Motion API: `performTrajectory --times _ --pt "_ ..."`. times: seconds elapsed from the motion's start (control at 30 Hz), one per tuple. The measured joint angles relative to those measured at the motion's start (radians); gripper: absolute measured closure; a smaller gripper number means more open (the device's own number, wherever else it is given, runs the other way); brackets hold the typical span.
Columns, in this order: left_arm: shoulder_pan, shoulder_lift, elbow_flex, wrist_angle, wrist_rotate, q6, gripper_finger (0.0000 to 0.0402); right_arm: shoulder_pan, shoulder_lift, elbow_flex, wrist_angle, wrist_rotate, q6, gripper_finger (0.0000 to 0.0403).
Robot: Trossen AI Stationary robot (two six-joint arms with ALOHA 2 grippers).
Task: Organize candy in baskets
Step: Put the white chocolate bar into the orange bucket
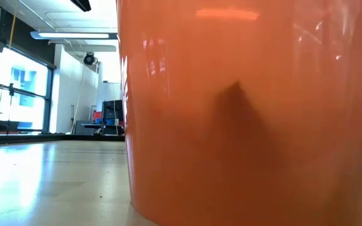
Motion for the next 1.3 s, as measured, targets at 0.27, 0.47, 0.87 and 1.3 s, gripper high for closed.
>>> performTrajectory --times 0.27,0.47,0.87,1.3 --pt "0.000 0.000 0.000 0.000 0.000 0.012 0.0337 0.000 0.060 0.200 -0.267 -0.011 -0.082 0.0331" --pt "0.000 0.000 0.000 0.000 0.000 0.027 0.0337 -0.002 0.060 0.239 -0.332 -0.029 -0.114 0.0261" --pt "0.000 0.000 0.000 0.000 0.053 0.023 0.0337 0.034 0.057 0.302 -0.632 -0.096 0.088 0.0257" --pt "0.000 0.000 0.000 0.005 0.017 -0.110 0.0337 0.023 -0.162 0.266 -1.197 0.019 0.192 0.0269"
